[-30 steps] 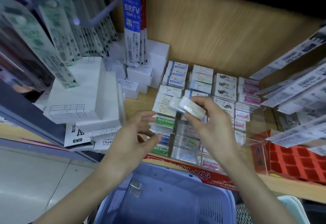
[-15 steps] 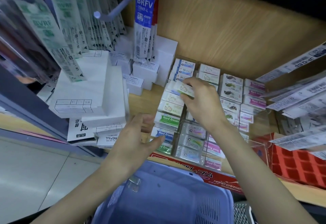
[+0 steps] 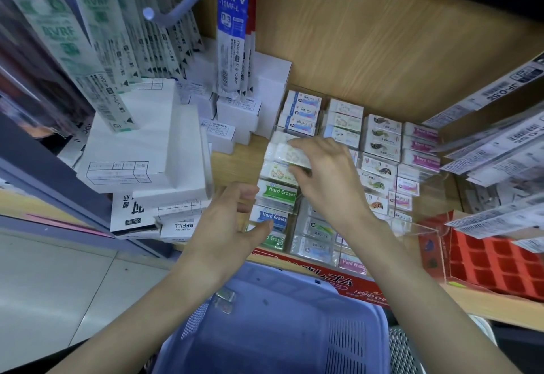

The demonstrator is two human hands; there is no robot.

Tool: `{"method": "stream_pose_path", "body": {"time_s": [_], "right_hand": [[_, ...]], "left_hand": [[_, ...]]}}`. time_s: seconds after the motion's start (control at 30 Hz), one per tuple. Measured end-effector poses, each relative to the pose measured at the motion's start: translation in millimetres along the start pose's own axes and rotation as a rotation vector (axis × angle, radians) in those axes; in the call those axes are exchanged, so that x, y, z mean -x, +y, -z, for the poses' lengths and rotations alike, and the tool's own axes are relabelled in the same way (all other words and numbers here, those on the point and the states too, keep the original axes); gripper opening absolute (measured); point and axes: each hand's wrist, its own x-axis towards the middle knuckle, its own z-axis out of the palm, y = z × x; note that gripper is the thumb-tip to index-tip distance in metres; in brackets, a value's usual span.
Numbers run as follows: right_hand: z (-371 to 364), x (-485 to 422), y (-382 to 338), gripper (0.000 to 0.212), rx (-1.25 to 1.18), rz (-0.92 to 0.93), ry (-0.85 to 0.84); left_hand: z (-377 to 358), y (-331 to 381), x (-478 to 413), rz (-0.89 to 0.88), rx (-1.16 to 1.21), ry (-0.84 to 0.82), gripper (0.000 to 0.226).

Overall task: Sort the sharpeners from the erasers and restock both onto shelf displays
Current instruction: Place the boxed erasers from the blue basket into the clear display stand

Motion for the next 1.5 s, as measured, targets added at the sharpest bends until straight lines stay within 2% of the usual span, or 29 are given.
{"method": "stream_pose_path", "body": {"time_s": [0.13, 0.23, 0.3, 0.37, 0.43, 0.6, 0.77, 0.87, 1.0, 1.1, 1.17, 1.27, 1.33, 1.37, 1.4, 1.5], "right_hand": [[-4, -1, 0, 0.034, -0.032, -0.094, 0.006], [-3, -5, 0, 0.034, -0.02, -0.071, -0.01], [3, -10, 2, 0.034, -0.096, -0.094, -0.034], [11, -19, 5, 0.033, -0.196, -0.155, 0.014], [14, -28, 9, 0.034, -0.195, -0.193, 0.036], [11, -44, 7, 0.039, -0.294, -0.217, -0.147], [16, -37, 13, 0.032, -0.347, -0.188, -0.189], [9, -30, 15, 0.027, -0.268, -0.091, -0.196], [5, -33, 18, 0.022, -0.204, -0.054, -0.16], [8, -29, 17, 0.034, -0.132, -0.004, -0.111], [17, -9, 9, 0.036, -0.19, -0.012, 0.009], [35, 53, -6, 0.023, -0.332, -0.018, 0.13], [33, 108, -9, 0.019, -0.385, -0.006, 0.047], [27, 135, -9, 0.019, -0.4, -0.016, -0.046], [18, 153, -6, 0.02, -0.412, -0.044, -0.183], [-34, 214, 7, 0.043, -0.389, -0.234, -0.808]], "left_hand": [[0, 1, 0, 0.001, 0.014, 0.004, 0.042], [0, 1, 0, 0.004, 0.025, 0.004, 0.042], [1, 1, 0, 0.006, 0.032, -0.001, 0.043], [2, 1, 0, 0.006, 0.036, 0.002, 0.043], [2, 1, 0, 0.004, 0.039, 0.004, 0.043], [4, 2, 0, 0.003, 0.033, 0.003, 0.043], [5, 0, 0, -0.001, 0.033, 0.015, 0.042], [4, 1, 2, -0.006, 0.033, 0.015, 0.042], [3, 1, 3, -0.009, 0.05, 0.01, 0.04], [3, 2, 4, -0.036, 0.047, 0.0, 0.039], [1, 1, 6, -0.055, 0.036, -0.006, 0.037], [-7, -7, 21, -0.131, -0.005, -0.028, 0.029], [-15, -18, 40, -0.196, -0.072, -0.073, 0.022], [-17, -28, 52, -0.249, -0.148, -0.095, 0.014], [-15, -40, 57, -0.308, -0.252, -0.11, 0.009], [-14, -98, 81, -0.354, -0.559, -0.071, 0.036]]}}
